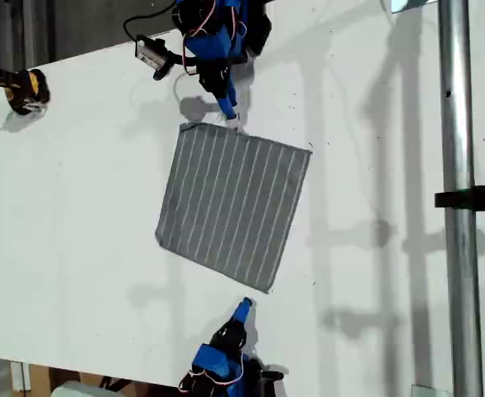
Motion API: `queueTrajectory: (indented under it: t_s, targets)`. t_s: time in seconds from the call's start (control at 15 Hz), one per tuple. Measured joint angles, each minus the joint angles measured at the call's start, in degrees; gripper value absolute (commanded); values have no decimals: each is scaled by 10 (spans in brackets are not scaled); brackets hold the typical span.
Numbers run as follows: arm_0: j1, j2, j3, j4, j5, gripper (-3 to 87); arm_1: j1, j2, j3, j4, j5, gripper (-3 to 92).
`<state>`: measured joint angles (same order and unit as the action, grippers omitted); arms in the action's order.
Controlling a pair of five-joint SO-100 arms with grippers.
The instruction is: Grasp corners of a towel and fold twice.
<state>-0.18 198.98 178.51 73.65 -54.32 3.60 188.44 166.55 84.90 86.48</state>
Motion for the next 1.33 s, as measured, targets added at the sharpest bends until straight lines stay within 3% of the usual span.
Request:
queueTrajectory:
  t_s: [0.07,0.13,0.2,0.27,0.33,0.93,1.33]
  targets:
    - [0,0,0,2,-5,-14,0,0,0,3,0,-1]
    - [-51,0,0,4,-73,-14,19,0,0,5,0,-1]
    - [-98,0,0,4,-187,-14,18,0,0,5,0,-1]
    - [-112,0,1,4,-253,-14,15,0,0,6,0,-1]
    - [-113,0,1,4,-272,-14,18,0,0,6,0,-1]
    - [-112,0,1,4,-288,-14,1,-26,-99,16,-4,-1]
    - [-112,0,1,4,-288,-14,-75,-425,-406,-32,-66,-1]
